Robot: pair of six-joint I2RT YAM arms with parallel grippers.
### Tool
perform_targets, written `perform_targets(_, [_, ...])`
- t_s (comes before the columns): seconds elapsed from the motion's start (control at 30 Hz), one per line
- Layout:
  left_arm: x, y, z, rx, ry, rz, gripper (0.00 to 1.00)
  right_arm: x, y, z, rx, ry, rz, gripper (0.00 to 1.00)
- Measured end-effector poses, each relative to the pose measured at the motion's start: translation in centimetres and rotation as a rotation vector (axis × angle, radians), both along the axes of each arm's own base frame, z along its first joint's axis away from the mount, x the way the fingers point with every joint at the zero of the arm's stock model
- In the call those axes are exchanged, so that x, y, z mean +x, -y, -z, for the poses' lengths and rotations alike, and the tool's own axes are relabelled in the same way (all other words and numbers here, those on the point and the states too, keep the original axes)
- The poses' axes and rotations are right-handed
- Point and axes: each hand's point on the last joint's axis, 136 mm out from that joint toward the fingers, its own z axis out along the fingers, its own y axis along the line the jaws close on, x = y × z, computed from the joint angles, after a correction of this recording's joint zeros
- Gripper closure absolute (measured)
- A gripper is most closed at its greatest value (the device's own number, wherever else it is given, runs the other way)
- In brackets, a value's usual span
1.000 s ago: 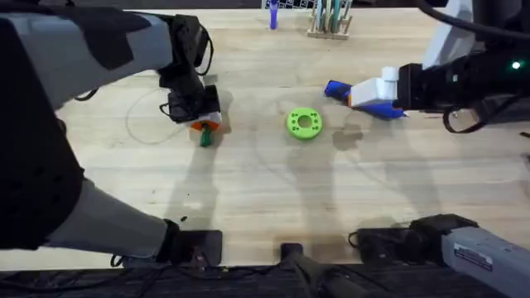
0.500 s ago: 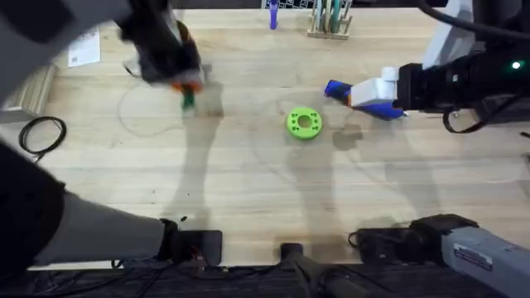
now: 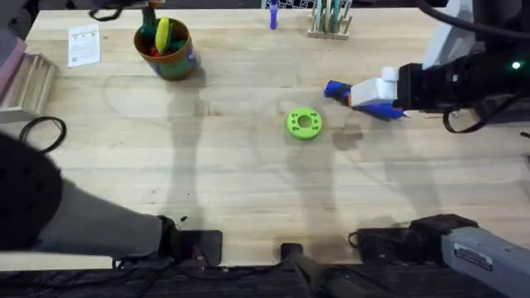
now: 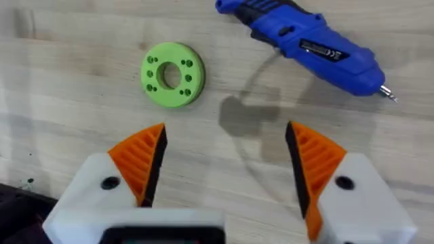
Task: Pick up the gripper from the table and insert it into the empty holder that is missing its gripper. Then pick up a screw, insert it into the mounting hole, and use the screwdriver to tighten it. Finally, clean up the table by picking up the vegetable and placing it into the bucket.
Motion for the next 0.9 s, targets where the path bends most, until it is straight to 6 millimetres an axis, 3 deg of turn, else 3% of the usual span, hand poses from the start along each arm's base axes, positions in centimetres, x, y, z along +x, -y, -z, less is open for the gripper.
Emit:
perform_targets(0.13, [1.7,-0.1,3.4,0.003,-0.045,0.007,0.992,0.0,0.0,0.0,0.000,0.000,0.000,0.010])
perform_targets(0.3, [2.1,-0.1,6.9,0.000,-0.120,0.010,0.992,0.0,0.0,0.0,0.000,0.000,0.000,0.010])
perform_targets(0.33, [2.1,-0.1,7.2,0.002,-0.126,0.013,0.960,0.0,0.0,0.0,0.000,0.001,0.000,0.010])
perform_targets(0.37, [2.1,-0.1,7.2,0.003,-0.128,0.015,0.826,0.0,0.0,0.0,0.000,0.001,0.000,0.010])
perform_targets(0.53, [1.3,0.0,6.4,0.001,-0.135,0.014,0.061,0.0,0.0,0.0,0.000,0.001,0.000,0.010])
perform_targets(0.7, [-1.0,0.6,3.9,-0.020,-0.139,0.030,0.016,0.0,0.0,0.0,0.000,0.001,0.000,0.013])
perform_targets(0.9, [-7.1,2.1,-0.9,-0.039,-0.157,0.078,0.015,0.0,0.0,0.0,0.000,0.001,0.000,0.012])
